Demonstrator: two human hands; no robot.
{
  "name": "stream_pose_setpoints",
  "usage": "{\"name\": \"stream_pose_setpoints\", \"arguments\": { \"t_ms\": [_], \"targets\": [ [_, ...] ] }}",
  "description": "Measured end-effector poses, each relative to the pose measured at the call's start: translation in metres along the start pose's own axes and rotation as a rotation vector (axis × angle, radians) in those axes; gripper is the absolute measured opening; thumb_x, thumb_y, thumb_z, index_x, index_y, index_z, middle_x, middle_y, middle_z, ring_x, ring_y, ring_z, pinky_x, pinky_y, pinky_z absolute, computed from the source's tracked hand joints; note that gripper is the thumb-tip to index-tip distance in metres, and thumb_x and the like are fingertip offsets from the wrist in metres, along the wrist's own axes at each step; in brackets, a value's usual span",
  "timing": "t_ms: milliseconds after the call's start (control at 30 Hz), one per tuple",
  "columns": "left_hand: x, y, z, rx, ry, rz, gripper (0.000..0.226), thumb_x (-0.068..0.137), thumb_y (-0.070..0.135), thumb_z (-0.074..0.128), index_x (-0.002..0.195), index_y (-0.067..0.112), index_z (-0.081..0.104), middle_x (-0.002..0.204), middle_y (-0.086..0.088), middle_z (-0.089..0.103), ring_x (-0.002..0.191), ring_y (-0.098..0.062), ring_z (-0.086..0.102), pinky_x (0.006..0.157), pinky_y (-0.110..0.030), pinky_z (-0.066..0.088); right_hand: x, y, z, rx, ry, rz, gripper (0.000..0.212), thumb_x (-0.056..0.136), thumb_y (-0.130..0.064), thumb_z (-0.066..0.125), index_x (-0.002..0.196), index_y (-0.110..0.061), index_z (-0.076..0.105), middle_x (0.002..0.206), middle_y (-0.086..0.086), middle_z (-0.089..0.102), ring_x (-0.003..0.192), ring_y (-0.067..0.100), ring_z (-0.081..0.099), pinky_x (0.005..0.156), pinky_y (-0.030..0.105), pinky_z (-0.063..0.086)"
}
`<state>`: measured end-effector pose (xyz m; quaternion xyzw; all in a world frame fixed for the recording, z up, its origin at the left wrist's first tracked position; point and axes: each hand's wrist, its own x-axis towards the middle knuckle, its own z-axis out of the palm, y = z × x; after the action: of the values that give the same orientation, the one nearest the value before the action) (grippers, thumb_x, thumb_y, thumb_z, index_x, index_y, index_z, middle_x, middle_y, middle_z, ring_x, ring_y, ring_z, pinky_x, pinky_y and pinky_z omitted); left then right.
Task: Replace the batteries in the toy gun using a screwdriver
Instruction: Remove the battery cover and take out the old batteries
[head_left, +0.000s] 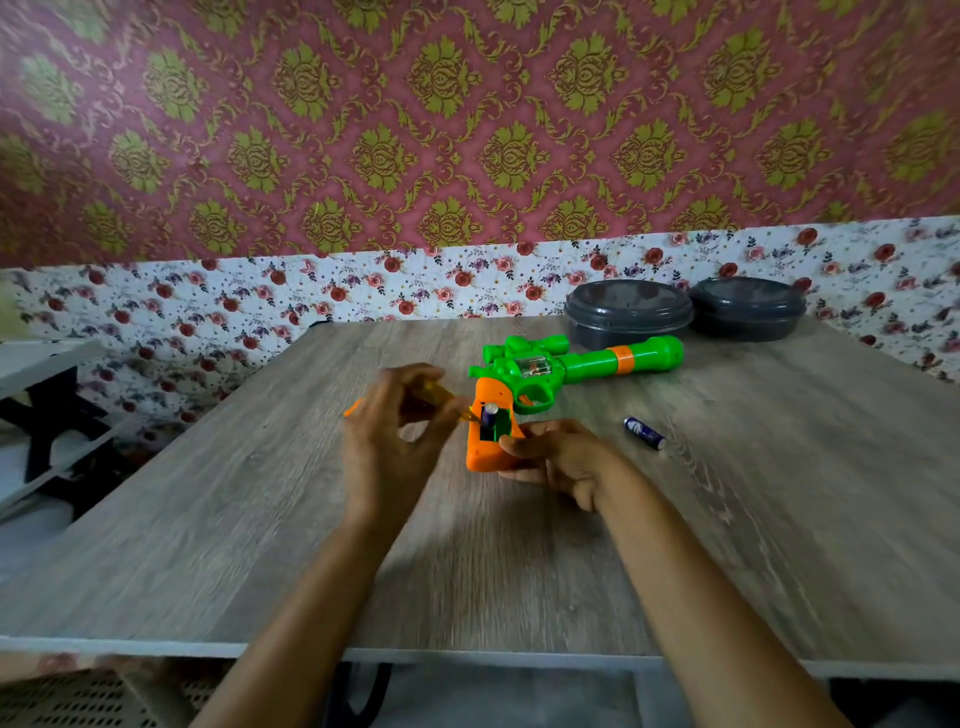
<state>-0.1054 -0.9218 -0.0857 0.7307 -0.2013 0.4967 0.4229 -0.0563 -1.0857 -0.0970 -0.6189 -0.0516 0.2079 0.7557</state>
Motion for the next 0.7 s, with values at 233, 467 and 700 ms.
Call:
{"name": "stream_pose_setpoints", "arguments": {
  "t_ms": [233,467,700],
  "targets": [
    [0.001,-0.003,0.000,-0.004,0.011,-0.057,0.026,0.078,0.017,0.073,0.099,0.020,0.056,0.080,0.012,0.060,0.075,0.001,0.063,0.068,-0.006,0.049,0.004,0.001,0.000,-0.043,0.044,0.021,0.036,0.086,-0.001,0.057,0.120,0.009,0.054,0.104,0.015,0.058,0.076,0.014,0.058,0.066,0.023,0.054],
    [0.004,-0.006,0.005,-0.169,-0.027,-0.271,0.009,0.094,0.035,0.053,0.091,0.030,0.045,0.078,0.000,0.061,0.072,-0.015,0.067,0.066,-0.036,0.057,0.004,0.001,0.000,-0.055,0.040,0.013,0.016,0.086,0.001,0.055,0.077,-0.010,0.062,0.064,-0.001,0.068,0.070,0.013,0.060,0.069,0.026,0.052],
    [0.018,-0.003,0.008,-0.437,0.189,-0.698,0.013,0.101,0.022,0.037,0.089,0.022,0.040,0.076,-0.004,0.060,0.068,-0.019,0.064,0.068,-0.034,0.056,0.002,0.002,0.001,-0.016,0.026,-0.003,0.015,0.085,0.003,0.056,0.077,-0.008,0.061,0.052,-0.005,0.067,0.053,0.005,0.064,0.057,0.021,0.055]
  ]
}}
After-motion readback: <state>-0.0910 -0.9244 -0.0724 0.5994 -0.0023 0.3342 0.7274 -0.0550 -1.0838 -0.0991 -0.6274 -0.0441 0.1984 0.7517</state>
